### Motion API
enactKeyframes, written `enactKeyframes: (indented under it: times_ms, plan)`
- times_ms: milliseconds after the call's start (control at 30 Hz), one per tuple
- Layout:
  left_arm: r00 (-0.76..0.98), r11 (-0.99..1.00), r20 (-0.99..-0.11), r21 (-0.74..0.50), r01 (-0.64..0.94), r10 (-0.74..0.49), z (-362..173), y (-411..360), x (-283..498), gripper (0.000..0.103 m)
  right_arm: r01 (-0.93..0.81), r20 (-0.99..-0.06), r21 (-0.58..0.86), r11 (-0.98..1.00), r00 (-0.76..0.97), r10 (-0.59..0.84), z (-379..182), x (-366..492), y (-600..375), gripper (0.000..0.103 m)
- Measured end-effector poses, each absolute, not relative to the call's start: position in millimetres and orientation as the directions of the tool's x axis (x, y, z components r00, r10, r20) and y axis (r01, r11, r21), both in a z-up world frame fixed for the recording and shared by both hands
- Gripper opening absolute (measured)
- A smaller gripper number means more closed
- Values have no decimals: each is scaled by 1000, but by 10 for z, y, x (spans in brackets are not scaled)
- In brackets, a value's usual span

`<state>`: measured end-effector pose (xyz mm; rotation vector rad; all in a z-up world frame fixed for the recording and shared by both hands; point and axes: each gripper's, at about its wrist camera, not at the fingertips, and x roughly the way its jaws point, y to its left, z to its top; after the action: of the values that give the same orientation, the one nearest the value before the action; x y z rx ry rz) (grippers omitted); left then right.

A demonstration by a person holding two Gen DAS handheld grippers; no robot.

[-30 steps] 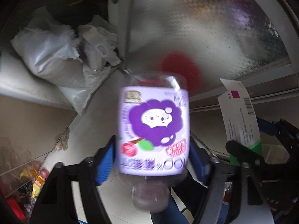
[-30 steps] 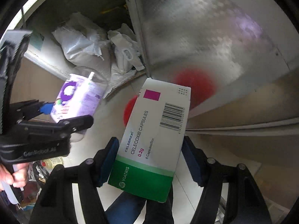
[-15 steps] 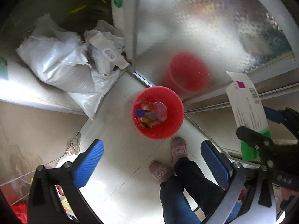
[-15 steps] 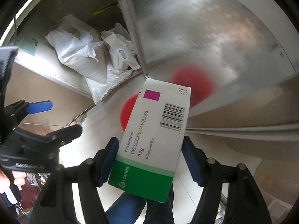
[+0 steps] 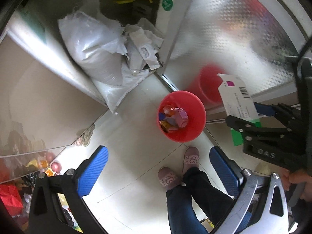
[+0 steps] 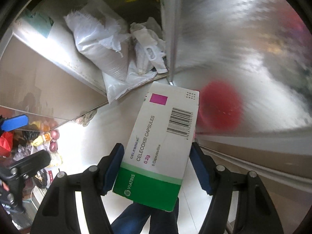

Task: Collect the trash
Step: 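Open both tools over the red bin to drop bottle and box, then raise both tools back toward the counter and the pink-blue package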

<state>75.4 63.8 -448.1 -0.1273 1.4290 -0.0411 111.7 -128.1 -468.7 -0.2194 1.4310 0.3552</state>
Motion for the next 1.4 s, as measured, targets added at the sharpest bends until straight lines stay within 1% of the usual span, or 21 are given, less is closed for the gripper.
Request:
enactKeyframes:
  times_ms: [133,233,300,333,467,600,700,833,967,1100,1300,1400]
  plan:
    - [137,990,-984,-120,-73,-109,-4478,691,674,103,-385,-991,57,921,94,100,-4700,1097,-1239,66]
    - [133,990,-986,-111,-91,-99,-4501,710,614,103,-380,-992,37,924,96,79,-4712,1079,-1230,70]
    - [128,989,-988,-106,-107,-92,-4507,723,576,103,-370,-993,42,928,89,81,-4720,1068,-1255,91]
    - [130,987,-987,-106,-117,-91,-4501,733,553,103,-361,-993,47,931,85,83,-4717,1059,-1272,94]
    - [142,985,-986,-102,-138,-82,-4399,763,462,103,-349,-992,57,935,86,93,-4631,1008,-1294,95]
    - [181,983,-981,-100,-155,-71,-4107,770,366,103,-359,-989,78,930,90,118,-4381,923,-1297,98]
    - [221,978,-973,-113,-175,-73,-3777,764,289,103,-371,-984,77,925,120,130,-4031,823,-1283,102]
    - [272,980,-961,-108,-169,-59,-3162,692,163,103,-385,-976,76,920,159,147,-3460,725,-1283,102]
    - [348,987,-937,-81,-135,-30,-2522,606,46,103,-391,-959,77,917,223,175,-2772,643,-1308,102]
    - [452,985,-892,-77,-152,0,-1866,589,-25,103,-408,-933,25,913,318,168,-2117,586,-1326,102]
    - [557,988,-830,-54,-143,36,-1132,560,-22,103,-415,-887,31,909,407,216,-1370,529,-1374,102]
    - [597,991,-801,-34,-129,50,-912,497,-11,103,-407,-865,21,913,451,221,-1116,524,-1378,102]
